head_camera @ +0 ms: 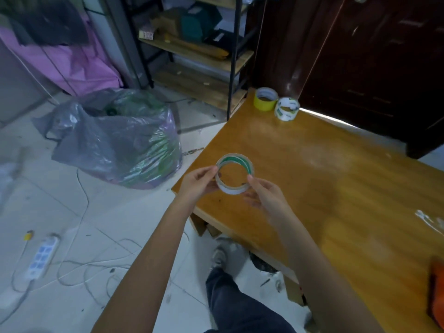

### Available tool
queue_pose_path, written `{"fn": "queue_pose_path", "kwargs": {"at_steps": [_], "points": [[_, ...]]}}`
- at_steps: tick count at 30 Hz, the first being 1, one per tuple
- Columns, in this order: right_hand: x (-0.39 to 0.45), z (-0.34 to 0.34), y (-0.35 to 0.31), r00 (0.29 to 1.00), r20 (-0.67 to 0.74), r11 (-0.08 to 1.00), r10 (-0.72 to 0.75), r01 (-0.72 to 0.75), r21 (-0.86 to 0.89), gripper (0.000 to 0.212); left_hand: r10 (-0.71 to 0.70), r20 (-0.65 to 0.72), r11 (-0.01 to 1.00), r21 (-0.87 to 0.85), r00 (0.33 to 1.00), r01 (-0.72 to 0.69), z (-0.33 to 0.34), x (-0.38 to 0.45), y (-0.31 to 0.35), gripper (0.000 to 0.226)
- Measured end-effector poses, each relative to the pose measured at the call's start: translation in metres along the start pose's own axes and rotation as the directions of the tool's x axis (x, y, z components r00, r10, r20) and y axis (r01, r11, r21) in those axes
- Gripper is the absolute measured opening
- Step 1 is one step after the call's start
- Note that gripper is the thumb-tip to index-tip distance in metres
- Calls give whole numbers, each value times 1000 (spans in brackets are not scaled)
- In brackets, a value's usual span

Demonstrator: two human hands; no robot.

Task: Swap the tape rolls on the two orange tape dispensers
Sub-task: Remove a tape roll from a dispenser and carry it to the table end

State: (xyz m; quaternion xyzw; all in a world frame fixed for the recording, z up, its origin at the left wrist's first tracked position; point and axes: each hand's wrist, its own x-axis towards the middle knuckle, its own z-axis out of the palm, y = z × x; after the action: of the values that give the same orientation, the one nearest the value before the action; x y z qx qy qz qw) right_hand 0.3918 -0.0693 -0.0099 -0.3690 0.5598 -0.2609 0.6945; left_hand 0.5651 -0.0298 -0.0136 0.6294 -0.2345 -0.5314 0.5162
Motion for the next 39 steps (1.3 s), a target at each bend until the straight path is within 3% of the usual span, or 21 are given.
{"fn": "queue_pose_path", "kwargs": {"at_steps": [7, 15, 23, 27, 36, 39], "points": [[65, 14, -42, 999, -21, 997, -35, 37, 61, 43, 1, 34, 996, 94, 999, -5, 5, 81, 40, 25], [125, 27, -76, 981, -194, 995, 16, 3, 97, 41, -39, 73, 988, 155, 997, 27, 18, 154, 59, 40], [181, 34, -81, 883, -458, 987, -105, 37, -155, 33, -172, 68, 958, 246, 983, 150, 48, 226, 65, 38], [215, 38, -85, 842, -538, 984, -37, -62, -165, 29, -215, 78, 942, 280, 973, 186, 60, 255, 66, 41], [263, 28, -92, 785, -618, 959, -31, -151, -240, 38, -122, 137, 891, 452, 983, 48, 76, 307, 61, 37], [264, 23, -98, 784, -614, 902, -89, -198, -384, 41, -24, 171, 770, 631, 985, -91, 79, 309, 61, 42]]}}
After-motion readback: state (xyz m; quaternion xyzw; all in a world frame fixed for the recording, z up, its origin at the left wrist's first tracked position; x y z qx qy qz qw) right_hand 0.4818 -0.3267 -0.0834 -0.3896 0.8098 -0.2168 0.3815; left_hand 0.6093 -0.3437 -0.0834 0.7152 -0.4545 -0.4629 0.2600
